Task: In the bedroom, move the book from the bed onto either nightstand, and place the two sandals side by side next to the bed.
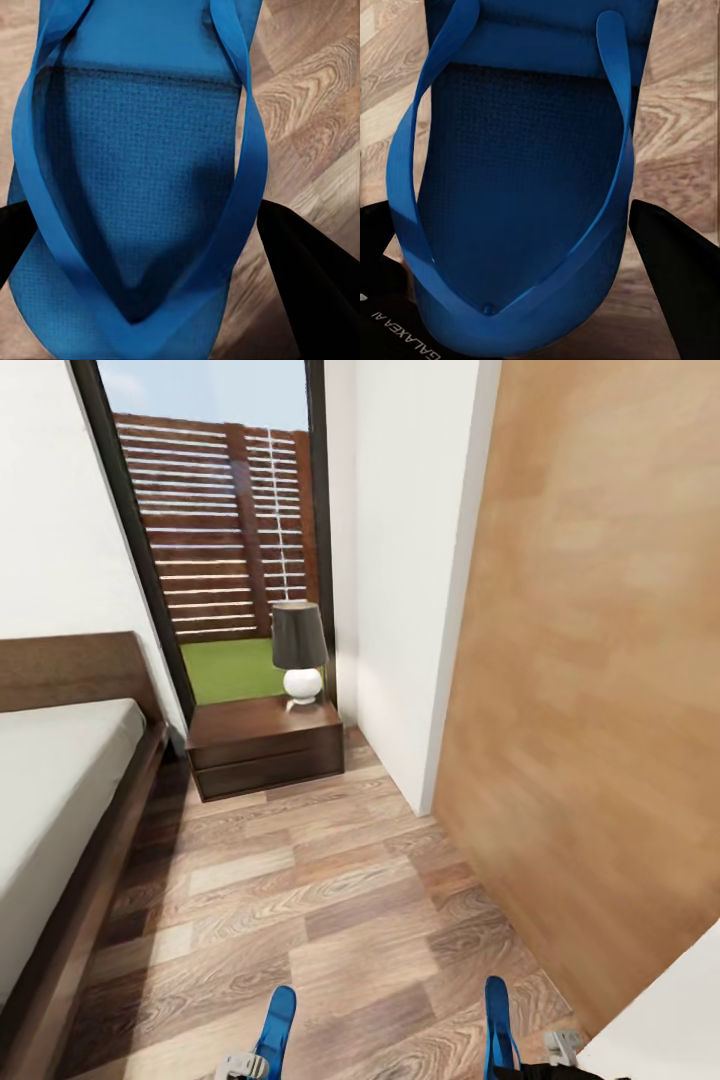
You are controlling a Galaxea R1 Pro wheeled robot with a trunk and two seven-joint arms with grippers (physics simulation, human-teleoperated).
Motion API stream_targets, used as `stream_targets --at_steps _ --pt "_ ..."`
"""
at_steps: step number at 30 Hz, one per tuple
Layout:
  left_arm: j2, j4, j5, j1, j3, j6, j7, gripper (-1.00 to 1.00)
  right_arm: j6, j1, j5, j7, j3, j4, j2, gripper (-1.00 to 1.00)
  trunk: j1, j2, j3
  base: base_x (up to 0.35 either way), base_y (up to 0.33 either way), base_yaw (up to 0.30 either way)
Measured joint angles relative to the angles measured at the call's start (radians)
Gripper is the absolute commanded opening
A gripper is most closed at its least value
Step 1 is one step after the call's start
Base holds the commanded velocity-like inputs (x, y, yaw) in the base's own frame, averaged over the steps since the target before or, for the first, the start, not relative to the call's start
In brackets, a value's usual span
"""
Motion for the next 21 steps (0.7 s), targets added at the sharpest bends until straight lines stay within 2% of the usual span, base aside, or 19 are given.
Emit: stream_targets --at_steps 21 --pt "0.0 0.0 -0.001 0.0 0.0 0.0 0.0 -1.0 0.0 0.0 0.001 0.0 0.0 0.0 0.0 -1.0 0.0 0.0 0.0 0.328 0.0 0.0"
